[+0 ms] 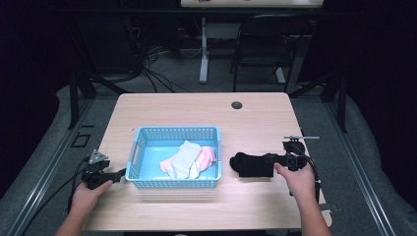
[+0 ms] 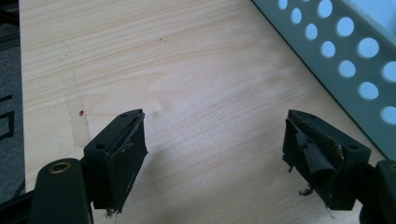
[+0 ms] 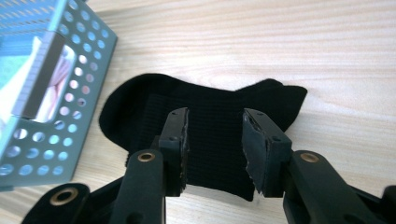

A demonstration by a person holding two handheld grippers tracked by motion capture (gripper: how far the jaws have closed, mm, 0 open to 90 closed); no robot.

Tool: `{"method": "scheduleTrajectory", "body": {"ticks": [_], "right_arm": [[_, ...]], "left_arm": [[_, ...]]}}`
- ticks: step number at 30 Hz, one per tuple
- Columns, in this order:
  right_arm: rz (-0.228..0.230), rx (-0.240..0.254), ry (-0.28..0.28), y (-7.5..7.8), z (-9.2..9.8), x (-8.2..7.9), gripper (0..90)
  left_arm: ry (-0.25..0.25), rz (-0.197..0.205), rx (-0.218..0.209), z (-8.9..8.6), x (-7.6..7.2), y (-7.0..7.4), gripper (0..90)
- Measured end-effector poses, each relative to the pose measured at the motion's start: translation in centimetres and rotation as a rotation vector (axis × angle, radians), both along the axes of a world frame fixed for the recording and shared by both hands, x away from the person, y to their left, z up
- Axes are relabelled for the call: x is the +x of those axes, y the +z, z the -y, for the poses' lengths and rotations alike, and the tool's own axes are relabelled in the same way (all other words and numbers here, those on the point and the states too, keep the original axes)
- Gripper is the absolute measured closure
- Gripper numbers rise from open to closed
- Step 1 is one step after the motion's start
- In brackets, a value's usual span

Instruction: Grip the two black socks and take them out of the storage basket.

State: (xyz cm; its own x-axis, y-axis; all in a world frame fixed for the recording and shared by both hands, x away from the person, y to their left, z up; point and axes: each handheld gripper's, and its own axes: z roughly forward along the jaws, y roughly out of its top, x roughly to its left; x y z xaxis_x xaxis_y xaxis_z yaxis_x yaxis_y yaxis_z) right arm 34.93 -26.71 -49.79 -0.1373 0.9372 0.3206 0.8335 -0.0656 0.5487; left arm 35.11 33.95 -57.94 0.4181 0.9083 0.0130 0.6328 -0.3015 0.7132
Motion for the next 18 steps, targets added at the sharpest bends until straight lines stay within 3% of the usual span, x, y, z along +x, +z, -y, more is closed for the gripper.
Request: {"method": "scheduleTrajectory", "body": {"ticks": [11,18], "right_arm": [[0.047,-0.003,0.065,0.5,-2.6,-0.9,60.7],[0.068,-0.021,0.145,0.0,-4.9,-1.6,60.5]], "left_arm": [[-0.004,-0.001,0.003,0.0,0.0,0.0,21.3],[-0.005,-0.001,0.002,0.0,0.0,0.0,21.4]]}}
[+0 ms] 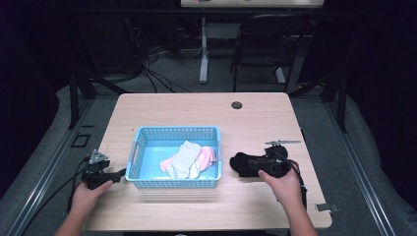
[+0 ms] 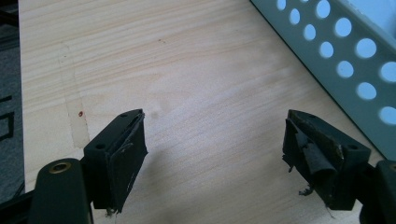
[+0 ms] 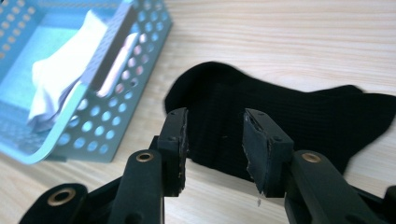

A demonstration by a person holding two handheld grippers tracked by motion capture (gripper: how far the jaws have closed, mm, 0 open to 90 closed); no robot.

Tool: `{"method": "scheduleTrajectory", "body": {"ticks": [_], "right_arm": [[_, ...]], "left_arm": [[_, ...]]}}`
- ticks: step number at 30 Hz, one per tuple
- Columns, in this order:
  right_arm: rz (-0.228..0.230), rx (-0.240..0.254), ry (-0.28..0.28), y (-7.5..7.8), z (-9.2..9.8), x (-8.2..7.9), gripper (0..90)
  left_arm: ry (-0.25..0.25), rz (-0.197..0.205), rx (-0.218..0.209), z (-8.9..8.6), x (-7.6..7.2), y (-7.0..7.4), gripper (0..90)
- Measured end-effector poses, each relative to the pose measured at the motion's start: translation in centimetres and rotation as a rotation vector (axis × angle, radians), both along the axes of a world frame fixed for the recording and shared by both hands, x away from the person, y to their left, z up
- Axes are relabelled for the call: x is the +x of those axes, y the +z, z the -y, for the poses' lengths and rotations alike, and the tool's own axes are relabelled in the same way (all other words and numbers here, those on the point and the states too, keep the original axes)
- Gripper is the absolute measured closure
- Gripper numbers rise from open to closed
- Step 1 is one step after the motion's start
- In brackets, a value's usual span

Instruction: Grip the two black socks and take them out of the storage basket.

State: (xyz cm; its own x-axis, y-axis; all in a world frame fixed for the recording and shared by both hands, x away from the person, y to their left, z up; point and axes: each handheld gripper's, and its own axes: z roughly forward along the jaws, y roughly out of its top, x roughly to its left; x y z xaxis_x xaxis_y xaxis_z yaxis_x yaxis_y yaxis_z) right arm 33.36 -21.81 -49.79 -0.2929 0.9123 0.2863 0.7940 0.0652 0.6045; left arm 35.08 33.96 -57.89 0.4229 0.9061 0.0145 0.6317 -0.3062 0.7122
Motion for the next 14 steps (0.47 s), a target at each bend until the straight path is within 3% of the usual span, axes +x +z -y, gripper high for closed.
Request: {"method": "scheduleTrajectory", "body": {"ticks": [7,10,14], "right_arm": [[0.018,0.015,0.122,-1.4,-2.4,-0.7,60.0],[0.061,-0.012,0.135,-2.1,-3.2,-1.0,60.0],[0.157,-0.023,0.127,-2.4,-3.3,-1.3,56.1]], "left_arm": [[-0.003,-0.002,0.003,0.0,0.1,-0.1,21.3],[0.001,-0.001,0.003,0.1,0.1,-0.1,21.3],[0.0,-0.002,0.003,0.0,0.2,-0.1,21.4]]}}
